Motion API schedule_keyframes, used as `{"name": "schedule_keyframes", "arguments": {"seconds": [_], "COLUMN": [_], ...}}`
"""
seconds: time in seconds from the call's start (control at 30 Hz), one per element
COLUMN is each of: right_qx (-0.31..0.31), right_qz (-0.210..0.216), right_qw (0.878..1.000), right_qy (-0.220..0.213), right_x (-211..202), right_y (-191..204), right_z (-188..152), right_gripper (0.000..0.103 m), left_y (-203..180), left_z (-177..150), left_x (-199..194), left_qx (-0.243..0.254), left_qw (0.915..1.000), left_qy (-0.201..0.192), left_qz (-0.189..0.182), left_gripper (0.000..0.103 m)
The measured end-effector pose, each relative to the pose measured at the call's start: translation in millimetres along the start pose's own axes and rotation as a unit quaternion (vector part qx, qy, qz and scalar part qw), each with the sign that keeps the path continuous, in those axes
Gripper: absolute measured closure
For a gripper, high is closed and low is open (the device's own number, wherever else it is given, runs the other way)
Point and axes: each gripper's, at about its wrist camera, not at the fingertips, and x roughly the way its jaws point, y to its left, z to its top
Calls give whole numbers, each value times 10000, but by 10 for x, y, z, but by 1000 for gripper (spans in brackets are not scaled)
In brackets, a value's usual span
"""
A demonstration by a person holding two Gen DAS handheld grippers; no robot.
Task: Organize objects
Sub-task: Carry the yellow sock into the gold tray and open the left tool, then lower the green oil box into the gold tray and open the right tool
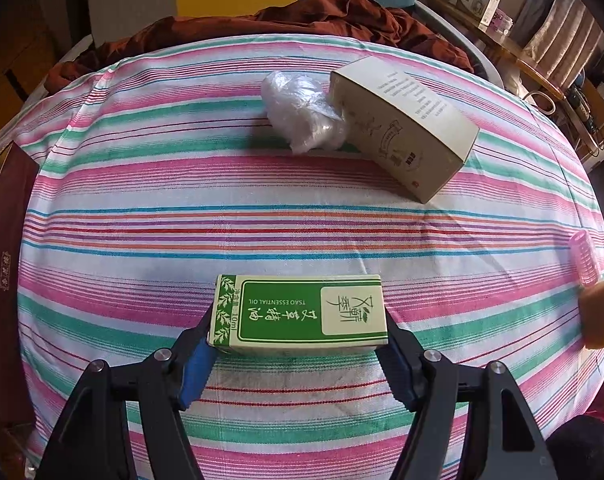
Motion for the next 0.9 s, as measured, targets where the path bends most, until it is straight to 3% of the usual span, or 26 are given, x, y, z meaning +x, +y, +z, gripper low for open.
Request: {"name": "schedule_keyframes", "arguments": {"seconds": [0.23,0.4,0.5,0.63,0.77,0.9], "right_qx": [-653,-970,-1601,-2699,-3714,-4220], "right_qz": [250,901,1245,1499,1385,1139], "right_qw": [9974,9880,9725,9400,9083,8934], "right_qy": [-171,-800,-1144,-1453,-1337,-1039], "right_x": [-150,-657,-994,-1252,-1200,-932], "right_y": [393,853,1331,1950,2439,2647], "right_z": [-110,-154,-213,-382,-561,-641], "right_gripper": [31,31,31,31,31,31], "left_y": [189,265,323,395,452,503], "left_z": [-370,-528,-580,-597,-610,-645], "left_x": [-426,-569,-624,-693,-761,-801], "left_qx": [-1,75,20,-18,16,15], "left_qw": [9997,9993,9991,9987,9980,9980], "left_qy": [-232,-295,-342,-422,-503,-506], "left_qz": [65,220,263,290,378,384], "left_gripper": [41,41,41,41,40,39]}}
